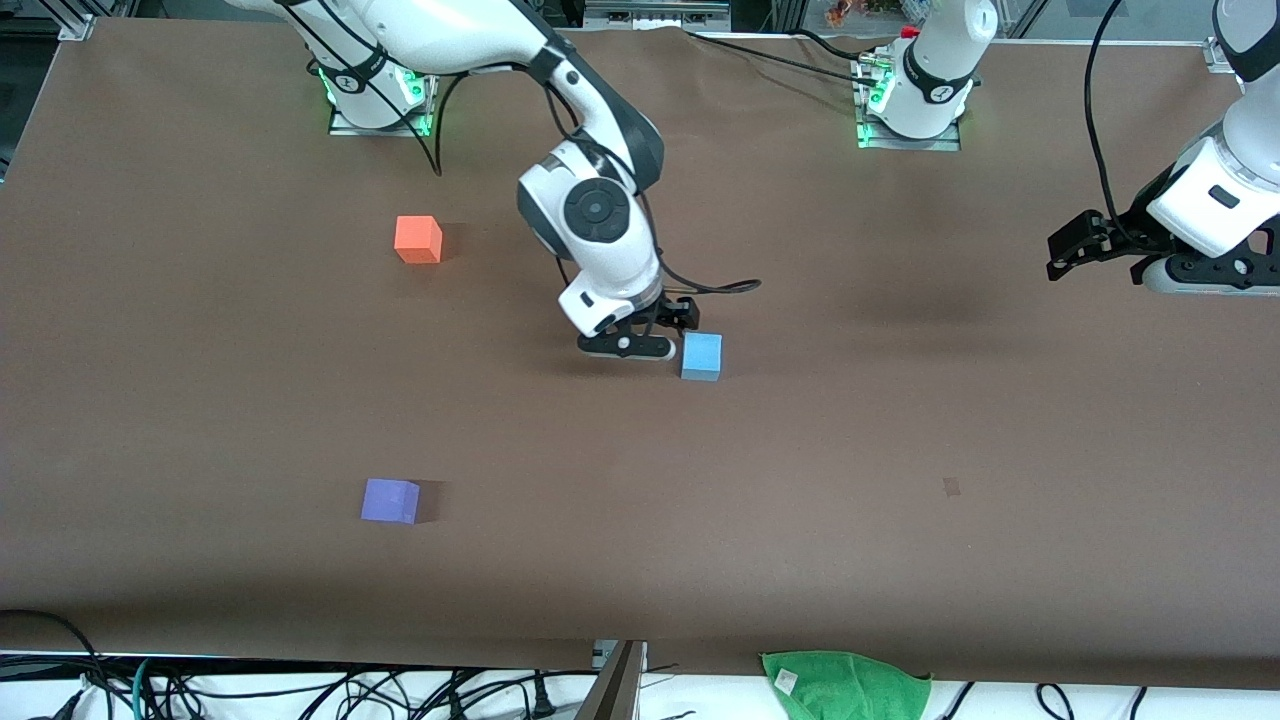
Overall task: Place blue block between orange and purple blocks
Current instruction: 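Lower the right gripper over the blue block and grasp it, then carry the blue block with the right gripper toward the orange block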
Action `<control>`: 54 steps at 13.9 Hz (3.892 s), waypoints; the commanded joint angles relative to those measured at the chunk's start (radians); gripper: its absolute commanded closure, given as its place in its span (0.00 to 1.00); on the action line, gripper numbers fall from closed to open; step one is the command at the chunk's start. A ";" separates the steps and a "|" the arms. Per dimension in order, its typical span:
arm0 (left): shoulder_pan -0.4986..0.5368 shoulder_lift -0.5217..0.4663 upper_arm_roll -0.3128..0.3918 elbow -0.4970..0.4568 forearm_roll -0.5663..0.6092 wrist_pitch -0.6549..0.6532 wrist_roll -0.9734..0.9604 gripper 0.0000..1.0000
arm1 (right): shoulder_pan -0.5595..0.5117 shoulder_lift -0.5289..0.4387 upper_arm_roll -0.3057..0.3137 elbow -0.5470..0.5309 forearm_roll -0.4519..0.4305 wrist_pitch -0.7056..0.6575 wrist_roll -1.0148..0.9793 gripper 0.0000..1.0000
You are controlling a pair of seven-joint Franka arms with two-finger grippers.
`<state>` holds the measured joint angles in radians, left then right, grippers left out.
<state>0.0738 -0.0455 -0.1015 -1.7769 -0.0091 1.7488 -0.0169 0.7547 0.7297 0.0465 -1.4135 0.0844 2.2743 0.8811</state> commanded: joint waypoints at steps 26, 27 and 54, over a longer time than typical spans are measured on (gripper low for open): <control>-0.008 0.035 -0.023 0.090 0.018 -0.054 -0.008 0.00 | 0.098 0.277 -0.042 0.341 -0.140 -0.027 0.090 0.55; -0.002 0.035 -0.023 0.090 0.021 -0.057 -0.006 0.00 | 0.068 0.252 -0.036 0.343 -0.134 -0.082 0.034 0.55; -0.008 0.041 -0.026 0.096 0.014 -0.064 -0.008 0.00 | -0.483 -0.377 -0.105 -0.754 0.075 0.200 -0.841 0.49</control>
<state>0.0691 -0.0191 -0.1246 -1.7155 -0.0088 1.7100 -0.0191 0.2771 0.3942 -0.0625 -2.1156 0.1349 2.4425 0.0395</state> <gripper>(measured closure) 0.000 0.476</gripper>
